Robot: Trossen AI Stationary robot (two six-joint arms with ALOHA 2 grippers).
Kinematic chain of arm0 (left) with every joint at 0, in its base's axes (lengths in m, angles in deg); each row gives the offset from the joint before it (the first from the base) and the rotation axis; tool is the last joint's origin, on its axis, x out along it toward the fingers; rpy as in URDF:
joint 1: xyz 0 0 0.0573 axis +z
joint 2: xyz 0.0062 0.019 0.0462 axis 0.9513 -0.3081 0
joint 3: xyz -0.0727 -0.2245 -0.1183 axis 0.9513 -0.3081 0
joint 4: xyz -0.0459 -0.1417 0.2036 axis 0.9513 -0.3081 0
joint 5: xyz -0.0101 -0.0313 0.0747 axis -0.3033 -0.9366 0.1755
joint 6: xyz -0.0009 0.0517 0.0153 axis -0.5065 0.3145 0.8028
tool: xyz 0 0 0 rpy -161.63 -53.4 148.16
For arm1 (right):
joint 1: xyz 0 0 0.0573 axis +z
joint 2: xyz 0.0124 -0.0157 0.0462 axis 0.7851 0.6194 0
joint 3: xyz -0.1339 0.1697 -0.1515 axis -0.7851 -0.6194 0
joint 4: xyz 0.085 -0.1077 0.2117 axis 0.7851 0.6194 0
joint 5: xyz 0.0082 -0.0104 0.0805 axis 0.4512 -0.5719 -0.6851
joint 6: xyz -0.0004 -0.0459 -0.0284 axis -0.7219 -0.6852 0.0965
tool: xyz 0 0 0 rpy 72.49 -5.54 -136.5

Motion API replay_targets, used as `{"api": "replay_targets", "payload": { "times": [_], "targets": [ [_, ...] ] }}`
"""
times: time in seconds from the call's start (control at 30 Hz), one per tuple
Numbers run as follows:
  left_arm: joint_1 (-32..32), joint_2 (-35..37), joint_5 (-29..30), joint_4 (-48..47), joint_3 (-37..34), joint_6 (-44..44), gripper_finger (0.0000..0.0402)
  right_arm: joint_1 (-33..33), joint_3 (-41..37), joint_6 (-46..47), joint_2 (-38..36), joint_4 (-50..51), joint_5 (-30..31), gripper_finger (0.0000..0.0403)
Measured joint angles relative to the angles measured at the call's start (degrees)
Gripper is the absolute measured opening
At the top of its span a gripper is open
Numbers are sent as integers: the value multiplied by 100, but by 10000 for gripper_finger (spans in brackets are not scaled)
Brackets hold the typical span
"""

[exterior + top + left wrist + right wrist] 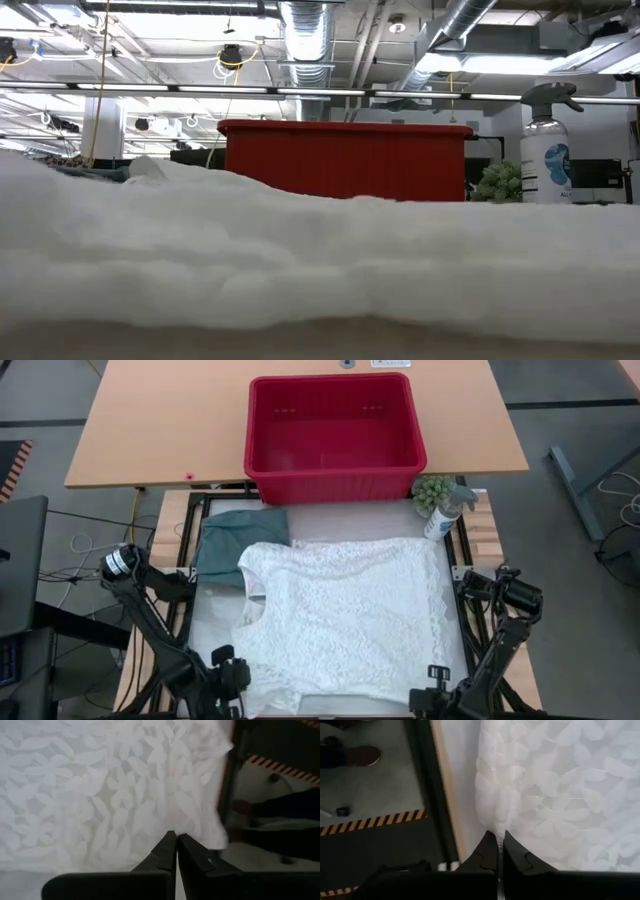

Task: Fold Laundry from Bin
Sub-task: Fold the white shirt in the red bin

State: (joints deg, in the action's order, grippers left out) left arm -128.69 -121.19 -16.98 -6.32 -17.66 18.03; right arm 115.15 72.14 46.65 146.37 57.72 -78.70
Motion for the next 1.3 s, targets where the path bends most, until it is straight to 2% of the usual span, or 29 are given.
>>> {"api": "replay_targets", "payload": {
  "times": [0.27, 0.5, 0.63, 0.83, 1.0, 1.17, 1.3],
  "targets": [
    [-59, 13, -18, -311, 868, 51, 0, -16, 815, 105, -2, 1031, 15, 29],
    [232, 54, 455, -1646, 1554, 250, 0, -500, 1511, 155, -9, 2763, 55, 28],
    [370, 291, 818, -1966, 1633, 66, 0, -863, 1805, 116, -9, 3525, 56, 30],
    [522, 769, 1408, -2511, 1633, -509, 0, -1315, 1835, -121, -9, 3566, -206, 29],
    [565, 1069, 1763, -2932, 1631, -905, 0, -1615, 1832, 690, -9, 3572, -250, 29],
    [706, 1099, 1783, -3243, 1628, -1002, 0, -2010, 1832, 1502, -24, 3574, -106, 29],
    [896, 1102, 1730, -3341, 1598, -832, 0, -2290, 1830, 1639, -46, 3576, -90, 29]
  ]
}}
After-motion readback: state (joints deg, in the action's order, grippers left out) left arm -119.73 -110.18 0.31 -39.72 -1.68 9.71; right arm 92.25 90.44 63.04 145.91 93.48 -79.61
